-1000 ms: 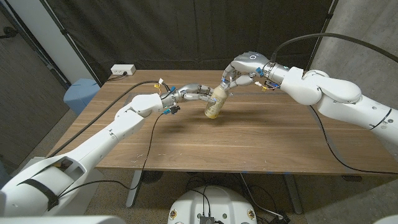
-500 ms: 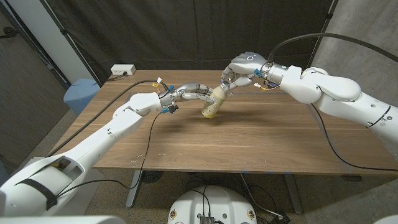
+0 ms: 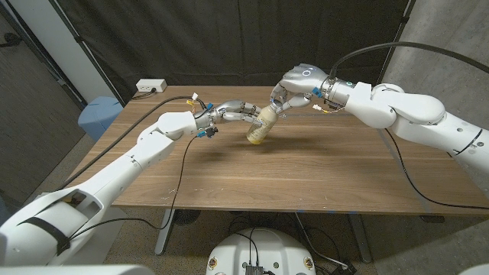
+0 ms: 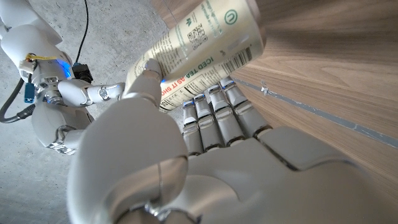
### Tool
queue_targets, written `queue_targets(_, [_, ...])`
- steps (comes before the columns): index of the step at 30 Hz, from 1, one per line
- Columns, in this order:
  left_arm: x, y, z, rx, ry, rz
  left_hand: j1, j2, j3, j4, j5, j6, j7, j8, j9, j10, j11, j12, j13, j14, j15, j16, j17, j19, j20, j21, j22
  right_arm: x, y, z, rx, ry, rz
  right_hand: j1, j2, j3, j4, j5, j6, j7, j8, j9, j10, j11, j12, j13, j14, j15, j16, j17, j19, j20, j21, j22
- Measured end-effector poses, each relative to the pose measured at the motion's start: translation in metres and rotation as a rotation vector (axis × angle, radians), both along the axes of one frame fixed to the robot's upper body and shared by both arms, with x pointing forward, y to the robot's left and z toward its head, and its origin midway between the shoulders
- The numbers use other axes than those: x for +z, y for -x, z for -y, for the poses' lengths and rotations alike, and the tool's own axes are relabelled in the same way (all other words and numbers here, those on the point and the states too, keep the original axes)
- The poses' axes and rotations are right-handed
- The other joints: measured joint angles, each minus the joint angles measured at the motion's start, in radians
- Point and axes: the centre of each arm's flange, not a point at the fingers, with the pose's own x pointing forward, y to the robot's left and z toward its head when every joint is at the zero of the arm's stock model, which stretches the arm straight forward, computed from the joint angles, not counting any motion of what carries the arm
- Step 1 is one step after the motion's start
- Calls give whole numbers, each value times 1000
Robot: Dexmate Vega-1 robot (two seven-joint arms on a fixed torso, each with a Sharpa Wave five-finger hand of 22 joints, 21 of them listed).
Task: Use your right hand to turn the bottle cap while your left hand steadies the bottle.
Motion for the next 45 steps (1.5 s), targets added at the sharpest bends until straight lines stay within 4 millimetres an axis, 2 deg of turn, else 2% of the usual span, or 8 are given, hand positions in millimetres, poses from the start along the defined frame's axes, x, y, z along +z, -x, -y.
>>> queue_targets(29, [8, -11, 0, -153, -16, -142, 4, -4, 4, -4, 1, 5, 5, 3, 2, -2, 2, 0, 1, 4, 4, 1, 1, 2, 2, 4, -1, -12, 15, -3, 173, 205, 334, 77, 44, -34, 35, 8, 0, 0, -13, 0, -11, 11, -17, 14, -3, 1, 14, 18, -28, 10, 77, -3])
queue_targets(32, [8, -11, 1, -155, -13, -142, 4, -4, 4, -4, 1, 5, 5, 3, 2, -2, 2, 0, 1, 4, 4, 1, 1, 2, 2, 5, 1, -11, 13, -2, 154, 207, 335, 93, 68, -52, 53, -14, -43, -43, -21, 1, -39, 39, -43, 14, -10, 8, -3, -6, -28, 10, 80, -11])
queue_targets(34, [8, -11, 3, -163, -19, -146, 4, -4, 4, -4, 1, 5, 6, 3, 1, -3, 3, 0, 1, 4, 4, 1, 1, 2, 2, 6, 1, -10, 11, -2, 138, 207, 331, 52, 106, -35, 111, -28, -74, -107, -25, 72, -69, 68, -52, 14, 8, 7, -5, -18, 1, 6, 65, -17])
queue_targets(38, [7, -11, 3, -162, -18, -148, 3, -4, 4, -4, 1, 3, 7, 2, 0, -4, 5, 0, 0, 7, 0, 1, 1, 2, 2, 6, 0, -11, 19, -6, 115, 213, 312, -69, 70, -101, 111, -19, -260, -127, -28, 32, -151, 103, -52, 14, 19, 17, -17, -26, 93, -17, -36, -17])
queue_targets(39, [7, -11, 3, -162, -19, -149, 3, -4, 4, -4, 1, 3, 8, 2, 0, -5, 5, 0, 0, 7, 0, 1, 1, 2, 2, 6, 0, -11, 19, -6, 106, 208, 304, -86, 62, -111, 108, -15, -299, -126, -28, 26, -190, 98, -52, 12, 27, 17, -17, -26, 115, -24, -66, -16])
queue_targets(40, [7, -11, 3, -162, -19, -149, 3, -4, 4, -4, 0, 1, 9, 1, 0, -5, 5, 0, 0, 10, -3, 1, 1, 2, 2, 6, 0, -11, 19, -6, 104, 206, 301, -104, 59, -117, 102, -15, -334, -126, -28, 22, -273, 63, -54, -98, 54, -11, -20, -26, 134, -30, -92, -15])
queue_targets(41, [6, -11, 3, -162, -19, -150, 3, -4, 4, -4, 0, 1, 9, 1, 0, -5, 5, 0, 0, 11, -3, 1, 1, 2, 2, 6, 0, -10, 19, -5, 98, 201, 295, -114, 51, -122, 97, -15, -369, -126, -28, 19, -278, 65, -53, -142, 57, -12, -20, -28, 151, -36, -114, -14])
queue_targets(45, [4, -12, 4, -160, -21, -153, 3, -4, 4, -4, 0, 1, 9, 0, 0, -5, 5, 0, 0, 11, -3, 1, 1, 2, 2, 6, 0, -9, 20, -3, 72, 162, 265, -159, 33, -142, 107, -14, -443, -124, -28, 14, -388, 10, -49, -162, 68, -10, -20, -31, 183, -55, -150, -14])
